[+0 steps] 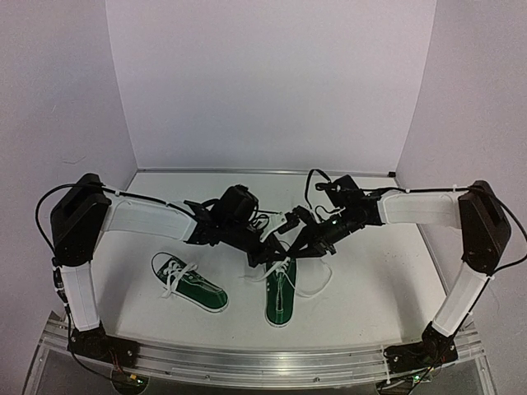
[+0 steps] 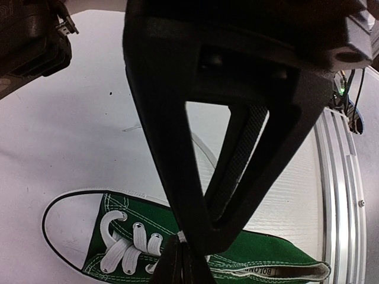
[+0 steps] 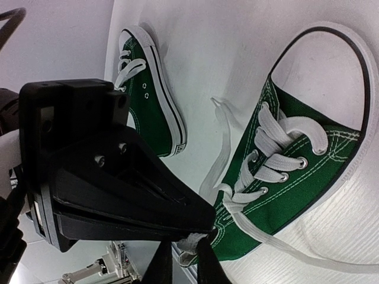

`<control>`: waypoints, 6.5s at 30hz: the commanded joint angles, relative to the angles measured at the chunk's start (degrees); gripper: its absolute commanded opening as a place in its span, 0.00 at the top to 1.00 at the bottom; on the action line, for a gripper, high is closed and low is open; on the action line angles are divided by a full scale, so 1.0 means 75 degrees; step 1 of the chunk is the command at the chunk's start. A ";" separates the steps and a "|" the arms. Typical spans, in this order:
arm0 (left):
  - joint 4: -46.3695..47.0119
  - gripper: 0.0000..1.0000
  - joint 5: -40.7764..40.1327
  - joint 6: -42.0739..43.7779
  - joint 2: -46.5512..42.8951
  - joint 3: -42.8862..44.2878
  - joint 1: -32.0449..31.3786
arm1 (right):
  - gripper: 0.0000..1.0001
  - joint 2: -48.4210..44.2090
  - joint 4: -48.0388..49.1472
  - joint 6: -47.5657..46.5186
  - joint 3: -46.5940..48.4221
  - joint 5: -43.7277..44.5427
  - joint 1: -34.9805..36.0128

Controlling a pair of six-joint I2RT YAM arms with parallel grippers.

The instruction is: Tie the shoes

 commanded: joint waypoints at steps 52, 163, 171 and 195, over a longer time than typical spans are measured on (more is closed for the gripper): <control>-0.0109 1.00 -0.0052 0.0917 -0.0285 -0.0278 -0.0041 | 0.62 -0.0969 -0.0259 0.0202 -0.0235 0.1139 -0.0118; 0.1616 0.99 0.1911 -0.0313 -0.0143 -0.0918 0.0566 | 0.62 -0.0039 0.3431 -0.0559 -0.1099 -0.0123 0.0600; 0.1423 0.99 0.1989 -0.0143 -0.0187 -0.0876 0.0567 | 0.52 0.0039 0.3424 -0.0391 -0.1095 0.0219 0.0598; -0.2247 0.45 0.0344 0.1698 -0.1154 -0.0851 0.1851 | 1.00 0.0074 0.3109 -0.0378 -0.0926 0.0260 0.0600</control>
